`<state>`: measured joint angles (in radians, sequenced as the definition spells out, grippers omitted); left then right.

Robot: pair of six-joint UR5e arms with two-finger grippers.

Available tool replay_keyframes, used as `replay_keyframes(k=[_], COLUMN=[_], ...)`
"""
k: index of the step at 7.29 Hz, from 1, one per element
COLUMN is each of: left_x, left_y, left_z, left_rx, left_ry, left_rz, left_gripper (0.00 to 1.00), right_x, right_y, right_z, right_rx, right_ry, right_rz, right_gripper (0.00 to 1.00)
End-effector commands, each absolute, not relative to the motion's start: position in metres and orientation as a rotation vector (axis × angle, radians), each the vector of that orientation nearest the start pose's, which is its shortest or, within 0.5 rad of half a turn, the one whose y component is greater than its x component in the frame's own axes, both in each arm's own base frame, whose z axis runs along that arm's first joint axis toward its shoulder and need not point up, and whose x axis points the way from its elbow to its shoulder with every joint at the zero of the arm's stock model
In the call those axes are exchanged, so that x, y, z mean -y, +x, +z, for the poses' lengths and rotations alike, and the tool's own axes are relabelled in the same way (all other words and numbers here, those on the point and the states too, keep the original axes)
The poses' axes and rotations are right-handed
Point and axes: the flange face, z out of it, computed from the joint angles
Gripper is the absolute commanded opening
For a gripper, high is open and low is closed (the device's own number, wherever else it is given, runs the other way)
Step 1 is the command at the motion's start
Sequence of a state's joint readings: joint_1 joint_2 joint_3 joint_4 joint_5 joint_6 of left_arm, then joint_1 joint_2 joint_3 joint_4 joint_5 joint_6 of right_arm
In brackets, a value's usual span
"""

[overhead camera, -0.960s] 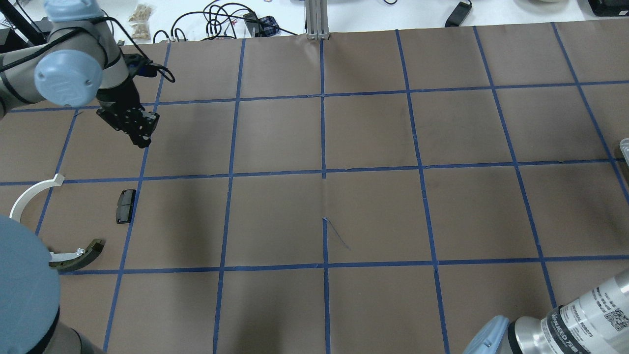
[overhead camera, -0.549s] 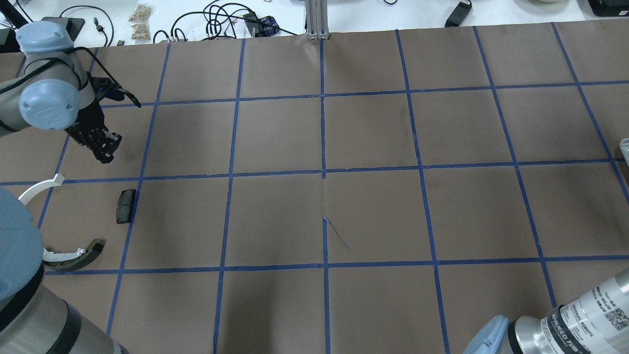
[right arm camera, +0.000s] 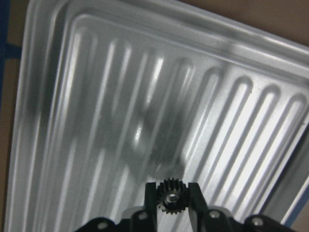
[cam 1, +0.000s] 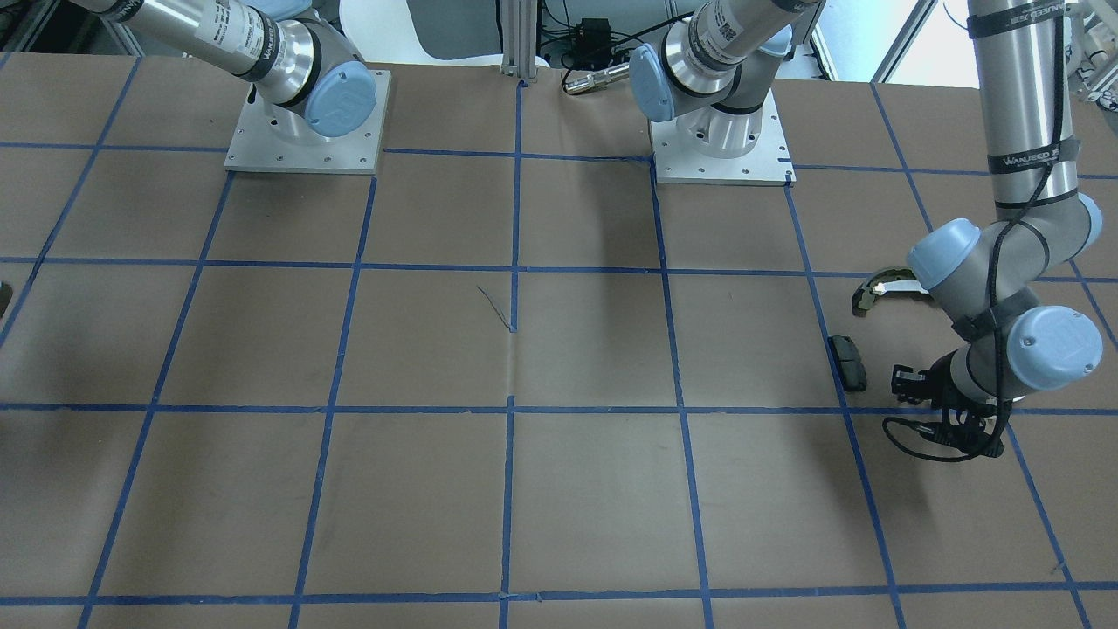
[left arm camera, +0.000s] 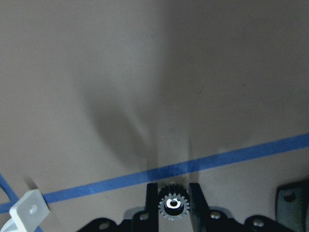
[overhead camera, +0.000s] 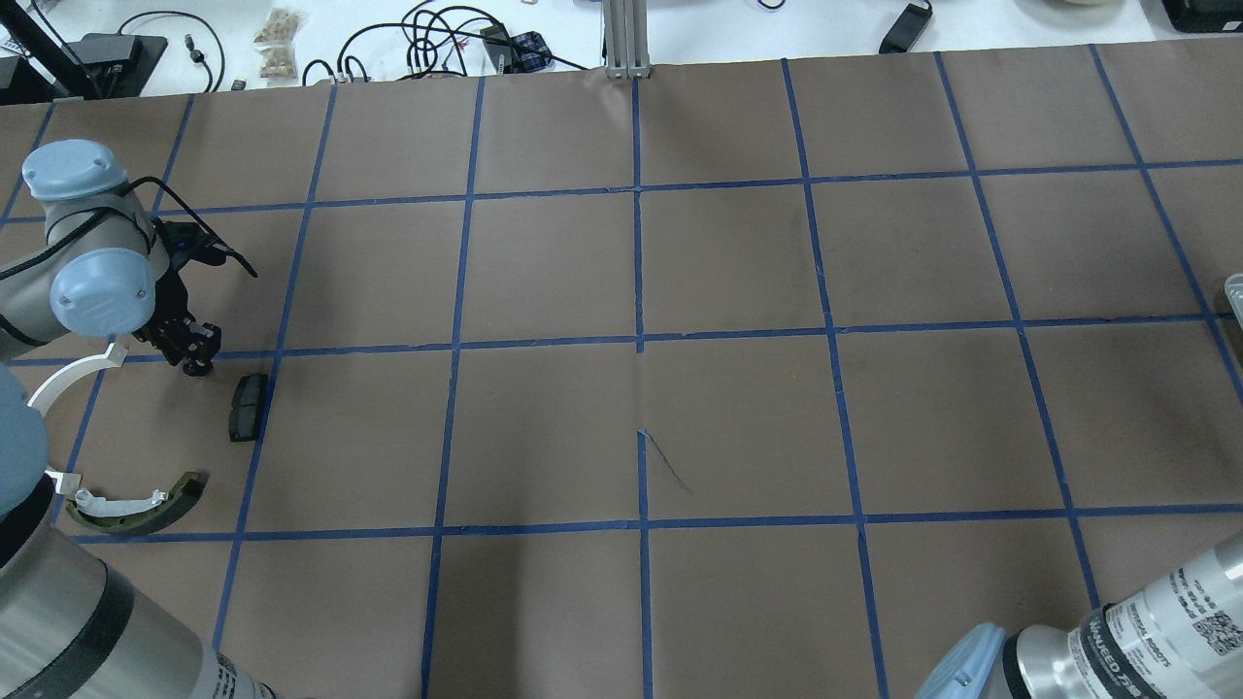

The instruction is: Place bearing gear from tray to pile

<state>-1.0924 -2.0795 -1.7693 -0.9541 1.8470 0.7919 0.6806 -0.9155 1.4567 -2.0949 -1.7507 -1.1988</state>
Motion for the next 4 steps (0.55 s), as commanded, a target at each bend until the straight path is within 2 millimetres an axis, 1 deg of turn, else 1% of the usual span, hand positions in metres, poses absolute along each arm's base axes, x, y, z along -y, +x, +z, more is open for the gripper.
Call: replay_keyframes(k=[1, 2, 3, 4], left_x=[0.591, 0.603, 0.618, 0.626], left_y=[0.174, 0.167, 0.130, 0.081], left_z=[0.218, 0.261, 0.304, 0.344], left_rx=[-2.897, -2.902, -2.948, -2.981], left_ry=[0.492, 0.481, 0.408, 0.296], left_rz=[0.306, 0.310, 0.323, 0.335], left_gripper=[1.00, 1.00, 1.00, 1.00], right_x=[0.533, 0.539, 0.544, 0.541], right_y=[-0.439, -0.408, -0.364, -0.321], right_z=[0.240, 0.263, 0.289, 0.325], right_rx=[-3.163, -3.140, -3.097, -3.045], right_ry=[-0.498, -0.425, -0.346, -0.208], right_rz=[0.262, 0.295, 0.320, 0.321], right_gripper=[0.00, 0.00, 0.00, 0.00])
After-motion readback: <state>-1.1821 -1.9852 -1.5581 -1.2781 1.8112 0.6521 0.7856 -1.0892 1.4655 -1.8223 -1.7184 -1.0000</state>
